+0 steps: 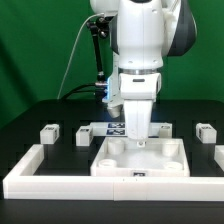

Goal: Assemble one leg

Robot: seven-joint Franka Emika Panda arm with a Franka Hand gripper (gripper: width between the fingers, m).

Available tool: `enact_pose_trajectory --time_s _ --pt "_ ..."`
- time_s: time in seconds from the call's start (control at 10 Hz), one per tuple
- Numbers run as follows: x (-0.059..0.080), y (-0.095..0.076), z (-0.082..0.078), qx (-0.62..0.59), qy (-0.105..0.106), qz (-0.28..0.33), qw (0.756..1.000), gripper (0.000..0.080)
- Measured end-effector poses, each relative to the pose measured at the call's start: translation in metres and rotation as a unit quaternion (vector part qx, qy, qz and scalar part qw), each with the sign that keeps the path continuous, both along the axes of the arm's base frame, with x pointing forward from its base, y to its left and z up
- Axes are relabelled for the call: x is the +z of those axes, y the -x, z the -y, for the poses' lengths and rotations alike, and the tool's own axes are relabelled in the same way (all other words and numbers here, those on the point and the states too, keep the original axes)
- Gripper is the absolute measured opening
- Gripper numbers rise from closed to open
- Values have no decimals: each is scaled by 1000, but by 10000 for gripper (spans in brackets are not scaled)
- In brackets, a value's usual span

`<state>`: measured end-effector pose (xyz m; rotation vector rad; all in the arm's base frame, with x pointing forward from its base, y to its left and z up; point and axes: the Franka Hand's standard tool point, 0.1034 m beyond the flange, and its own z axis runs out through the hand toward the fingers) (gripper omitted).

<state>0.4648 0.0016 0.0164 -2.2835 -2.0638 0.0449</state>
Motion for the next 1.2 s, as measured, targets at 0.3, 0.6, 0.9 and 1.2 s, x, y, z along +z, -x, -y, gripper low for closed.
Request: enact_pose_trajectory --time_s 0.3,0.6,0.9,1.2 --pt "0 0 1 -3 1 -4 1000 62" --pt "0 -2 -5 15 -3 6 1000 61" --pt "-1 -2 -40 45 -13 10 999 62" --pt "-3 -7 -61 50 -17 11 999 62"
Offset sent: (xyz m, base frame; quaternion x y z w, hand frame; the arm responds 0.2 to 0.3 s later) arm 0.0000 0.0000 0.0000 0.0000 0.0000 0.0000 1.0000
